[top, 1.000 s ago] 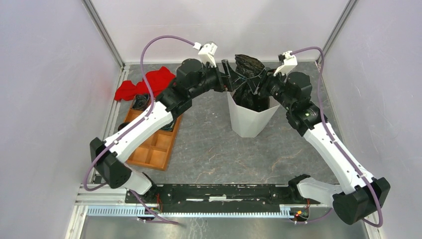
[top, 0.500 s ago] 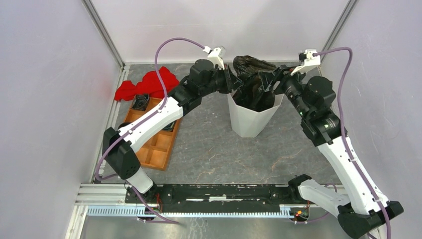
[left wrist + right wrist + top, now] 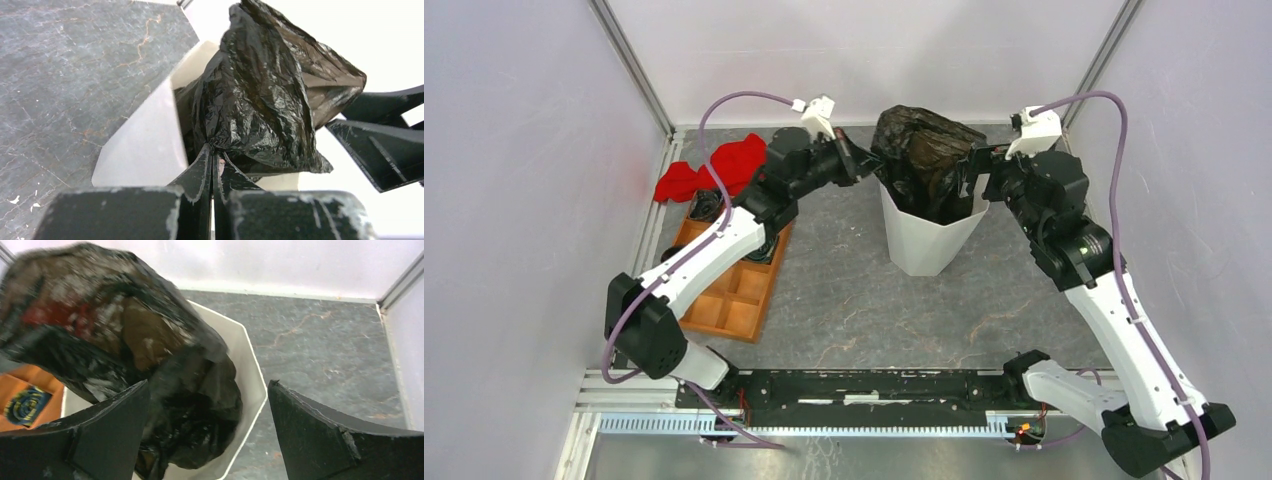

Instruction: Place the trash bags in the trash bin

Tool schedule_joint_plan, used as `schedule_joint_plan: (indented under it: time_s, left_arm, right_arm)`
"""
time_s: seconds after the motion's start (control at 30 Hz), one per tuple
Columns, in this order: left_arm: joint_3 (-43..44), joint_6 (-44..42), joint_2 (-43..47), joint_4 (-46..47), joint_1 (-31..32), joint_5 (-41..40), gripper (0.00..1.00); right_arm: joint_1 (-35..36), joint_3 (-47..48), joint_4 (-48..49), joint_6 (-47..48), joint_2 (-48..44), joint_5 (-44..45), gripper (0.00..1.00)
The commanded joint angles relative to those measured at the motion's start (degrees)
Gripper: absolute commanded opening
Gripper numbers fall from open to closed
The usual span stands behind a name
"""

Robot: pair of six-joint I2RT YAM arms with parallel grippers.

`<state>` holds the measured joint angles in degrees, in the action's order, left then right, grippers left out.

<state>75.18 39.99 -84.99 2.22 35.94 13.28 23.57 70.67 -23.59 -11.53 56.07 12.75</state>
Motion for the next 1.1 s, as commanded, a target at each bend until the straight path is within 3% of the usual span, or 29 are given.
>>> schedule_joint_plan:
  time_s: [0.0, 0.17, 0.27, 0.37, 0.53, 0.7, 0.77, 0.8, 0.97, 1.07]
  left_arm:
    - [-3.8, 11.0, 1.7, 11.9, -4.6, 9.7, 0.02]
    - [-5.7, 18.4, -0.6, 19.5, -6.0, 15.1, 0.02]
    - [-6.4, 21.2, -1.4, 22.7, -6.2, 16.4, 0.02]
    - [-6.0, 22.0, -2.0, 23.2, -6.3, 16.5, 0.02]
    - [-5.4, 22.3, -2.2, 23.3, -6.5, 16.4, 0.02]
    - [-5.0, 22.5, -2.9, 23.3, -6.6, 16.3, 0.02]
    - [-4.9, 22.4, -3.3, 23.2, -6.7, 16.3, 0.02]
    - [-4.7, 21.8, -3.5, 22.7, -6.7, 16.2, 0.02]
    - [-3.8, 13.2, -2.2, 13.4, -6.8, 13.2, 0.03]
    - [-3.2, 8.9, -0.6, 8.9, -6.8, 11.4, 0.12]
  right_arm:
    - [0.0, 6.6, -7.9, 3.5, 2.7, 1.9, 0.98]
    - [-0.1, 8.8, -8.5, -0.1, 4.8, -7.5, 0.98]
    - [0.1, 4.2, -2.6, -5.8, 4.1, -15.6, 0.98]
    - [0.9, 0.0, 2.1, -9.0, 5.1, -20.9, 0.80]
    - [1.8, -1.4, 2.6, -7.7, 6.9, -14.7, 0.71]
    - [1.8, -5.1, 7.4, -9.5, 7.9, -16.0, 0.43]
    - [1.8, -4.6, 7.4, -12.1, 8.7, -16.9, 0.20]
    - [1.3, -3.2, 5.9, -15.7, 9.0, -15.4, 0.03]
    - [-2.8, 6.5, -1.6, -27.3, 7.6, -14.5, 0.00]
    - [-5.7, 8.1, -3.4, -31.3, 5.4, -17.8, 0.00]
